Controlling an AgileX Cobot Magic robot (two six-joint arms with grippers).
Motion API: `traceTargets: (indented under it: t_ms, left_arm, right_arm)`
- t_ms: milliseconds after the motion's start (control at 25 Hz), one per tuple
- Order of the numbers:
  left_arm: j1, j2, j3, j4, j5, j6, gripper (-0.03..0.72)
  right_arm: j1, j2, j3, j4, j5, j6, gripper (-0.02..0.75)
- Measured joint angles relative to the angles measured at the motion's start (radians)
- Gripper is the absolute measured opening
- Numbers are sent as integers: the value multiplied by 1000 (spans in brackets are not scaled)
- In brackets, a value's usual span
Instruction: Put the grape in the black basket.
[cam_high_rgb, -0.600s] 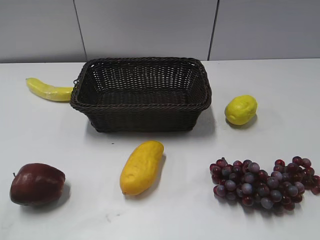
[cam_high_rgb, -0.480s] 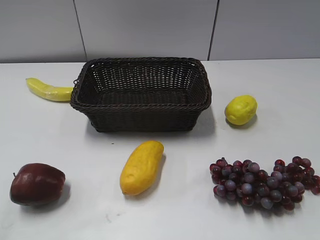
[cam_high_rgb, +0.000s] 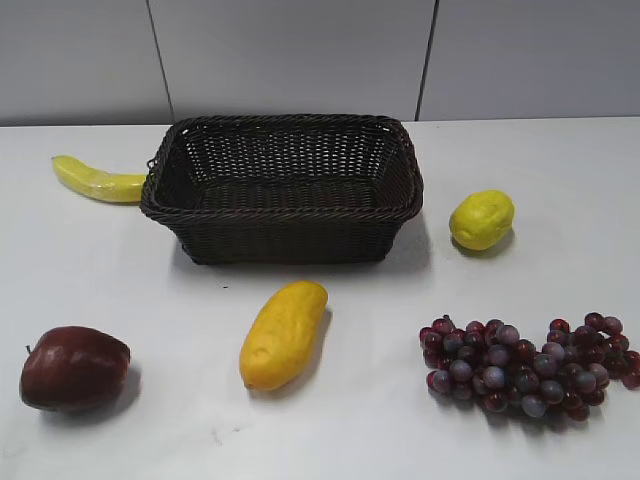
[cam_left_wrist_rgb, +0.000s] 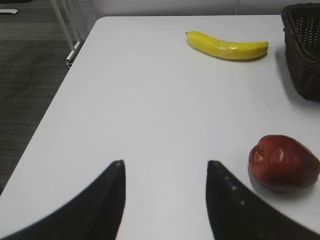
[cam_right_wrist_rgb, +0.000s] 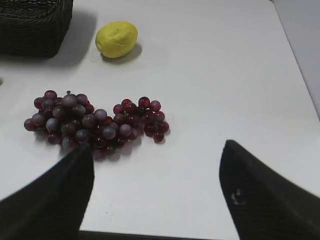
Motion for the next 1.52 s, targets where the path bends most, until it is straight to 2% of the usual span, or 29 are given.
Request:
traceTargets:
  t_ms: [480,1080,1400,1520]
  left_arm:
    - [0,0,0,0,0,0,480]
    - [0,0,0,0,0,0,480]
    - [0,0,0,0,0,0,480]
    - [0,0,0,0,0,0,480]
  right_arm:
    - [0,443,-133,0,5,42,594]
    - [0,923,-288,52,6,37,592]
    - [0,1130,-304,187,-31,-56,592]
    - [32,1188,-319,225,-36,-85,590]
